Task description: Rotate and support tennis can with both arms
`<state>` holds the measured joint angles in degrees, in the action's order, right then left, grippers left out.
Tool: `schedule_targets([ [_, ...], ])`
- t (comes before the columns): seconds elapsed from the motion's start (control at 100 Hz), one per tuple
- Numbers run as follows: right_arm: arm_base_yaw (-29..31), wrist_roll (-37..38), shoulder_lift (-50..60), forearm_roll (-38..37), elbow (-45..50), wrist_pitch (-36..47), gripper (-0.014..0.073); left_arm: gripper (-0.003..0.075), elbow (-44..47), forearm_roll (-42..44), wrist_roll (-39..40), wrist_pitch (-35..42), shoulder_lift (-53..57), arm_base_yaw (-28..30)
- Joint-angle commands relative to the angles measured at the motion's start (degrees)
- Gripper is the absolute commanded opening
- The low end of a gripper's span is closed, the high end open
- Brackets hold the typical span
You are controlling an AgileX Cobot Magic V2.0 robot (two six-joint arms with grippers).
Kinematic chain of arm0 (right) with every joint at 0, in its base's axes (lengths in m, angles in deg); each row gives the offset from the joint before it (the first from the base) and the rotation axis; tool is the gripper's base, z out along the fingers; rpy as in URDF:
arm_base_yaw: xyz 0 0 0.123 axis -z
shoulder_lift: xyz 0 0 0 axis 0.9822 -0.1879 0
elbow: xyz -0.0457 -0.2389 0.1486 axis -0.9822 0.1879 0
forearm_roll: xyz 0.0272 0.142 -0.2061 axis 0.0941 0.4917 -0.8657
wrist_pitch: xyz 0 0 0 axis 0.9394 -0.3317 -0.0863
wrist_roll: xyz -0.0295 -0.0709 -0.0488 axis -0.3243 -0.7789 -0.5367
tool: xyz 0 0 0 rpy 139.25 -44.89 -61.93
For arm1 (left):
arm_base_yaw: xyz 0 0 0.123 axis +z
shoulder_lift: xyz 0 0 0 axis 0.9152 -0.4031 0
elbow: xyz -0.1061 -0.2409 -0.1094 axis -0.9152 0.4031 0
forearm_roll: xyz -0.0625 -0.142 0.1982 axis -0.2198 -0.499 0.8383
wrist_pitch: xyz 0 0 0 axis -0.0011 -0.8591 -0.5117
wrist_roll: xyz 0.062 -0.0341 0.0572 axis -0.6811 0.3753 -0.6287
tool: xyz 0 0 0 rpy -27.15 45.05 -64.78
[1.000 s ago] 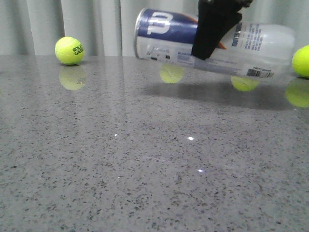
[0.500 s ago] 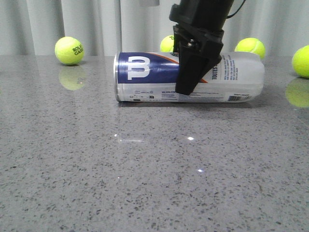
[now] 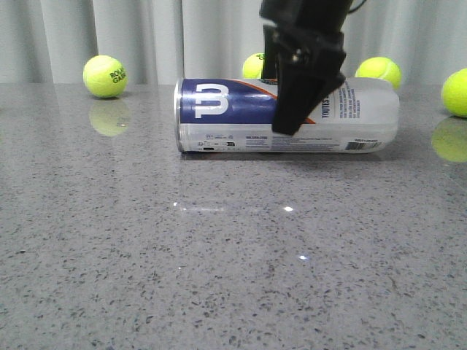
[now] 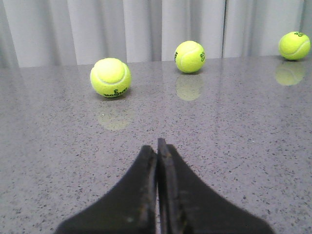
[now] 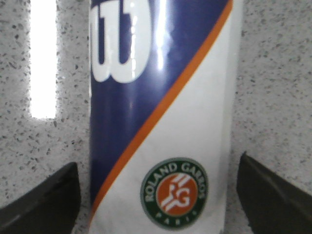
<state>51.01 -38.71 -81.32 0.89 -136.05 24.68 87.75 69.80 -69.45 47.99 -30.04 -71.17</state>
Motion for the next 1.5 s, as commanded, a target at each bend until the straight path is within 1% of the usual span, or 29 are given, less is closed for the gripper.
schedule_targets([
  [0.0, 0.1, -0.5, 5.2, 0.0, -3.3, -1.2, 0.0642, -0.0019, 2.5, -0.6, 0.2, 5.1, 1.4, 0.1],
  [0.11, 0.1, -0.4, 7.5, -0.4, -5.3, -5.5, 0.064, -0.0019, 2.5, -0.6, 0.2, 5.1, 1.4, 0.1],
  [0.16, 0.1, -0.4, 8.7, -0.4, -5.8, -7.3, 0.0613, -0.0019, 2.5, -0.6, 0.2, 5.1, 1.4, 0.1],
  [0.18, 0.1, -0.4, 9.0, -0.4, -5.9, -8.1, 0.0587, -0.0019, 2.5, -0.6, 0.2, 5.1, 1.4, 0.1],
  [0.23, 0.1, 0.4, 9.9, -0.4, -5.9, -9.2, 0.0484, -0.0019, 2.5, -0.6, 0.2, 5.1, 1.4, 0.1],
  [0.27, 0.1, 1.6, 10.5, -0.4, -5.9, -9.8, 0.0355, -0.0019, 2.5, -0.6, 0.2, 5.1, 1.4, 0.1],
  [0.28, 0.1, 1.8, 10.7, -0.4, -5.9, -9.9, 0.0307, -0.0019, 2.5, -0.6, 0.2, 5.1, 1.4, 0.1],
  [0.3, 0.1, 2.6, 10.9, -0.4, -5.9, -10.1, 0.0257, -0.0019, 2.5, -0.6, 0.2, 5.1, 1.4, 0.1],
  [0.31, 0.1, 3.2, 11.0, -0.4, -5.9, -10.3, 0.0207, -0.0019, 2.5, -0.6, 0.2, 5.1, 1.4, 0.1],
  [0.34, 0.1, 4.3, 11.4, -0.3, -5.9, -10.5, 0.0109, -0.0019, 2.5, -0.6, 0.2, 5.1, 1.4, 0.1],
  [0.35, 0.1, 4.4, 11.5, -0.3, -5.9, -10.6, 0.0062, -0.0019, 2.5, -0.6, 0.2, 5.1, 1.4, 0.1],
  [0.4, 0.1, 6.0, 12.0, -0.3, -5.9, -11.4, -0.0076, -0.0019, 2.5, -0.6, 0.2, 5.1, 1.4, 0.1],
  [0.49, 0.1, 9.8, 12.6, 0.9, -5.9, -12.3, -0.006, -0.0019, 2.5, -0.6, 0.2, 5.1, 1.4, 0.1],
  [0.56, 0.1, 15.8, 13.2, 2.7, -5.9, -11.6, -0.006, -0.0019, 2.5, -0.6, 0.2, 5.1, 1.4, 0.1],
  [0.65, 0.1, 27.8, 14.3, 4.7, -5.6, -9.8, -0.006, -0.0019, 2.5, -0.6, 0.2, 5.1, 1.4, 0.1],
  [0.75, 0.1, 45.7, 16.1, 5.5, -3.6, -7.1, -0.006, -0.0019, 2.5, -0.6, 0.2, 5.1, 1.4, 0.1],
  [0.8, 0.1, 50.4, 17.6, 5.5, -1.6, -5.5, -0.006, -0.0019, 2.5, -0.6, 0.2, 5.1, 1.4, 0.1],
  [0.87, 0.1, 54.4, 20.3, 5.5, 2.5, -0.8, -0.006, -0.0019, 2.5, -0.6, 0.2, 5.1, 1.4, 0.1],
  [0.99, 0.1, 59.5, 26.4, 5.5, 11.6, 10.2, -0.006, -0.0019, 2.5, -0.6, 0.2, 5.1, 1.4, 0.1],
  [1.06, 0.1, 60.7, 30.3, 5.5, 17.6, 15.8, -0.006, -0.0019, 2.5, -0.6, 0.2, 5.1, 1.4, 0.1],
  [1.28, 0.1, 60.9, 43.9, 5.5, 37.5, 30.5, -0.006, -0.0019, 2.5, -0.6, 0.2, 5.5, 1.4, 0.1],
  [1.49, 0.1, 60.8, 59.9, 5.5, 54.3, 42.8, -0.006, -0.0019, 2.5, -0.6, 0.2, 7.0, 1.4, 0.1],
])
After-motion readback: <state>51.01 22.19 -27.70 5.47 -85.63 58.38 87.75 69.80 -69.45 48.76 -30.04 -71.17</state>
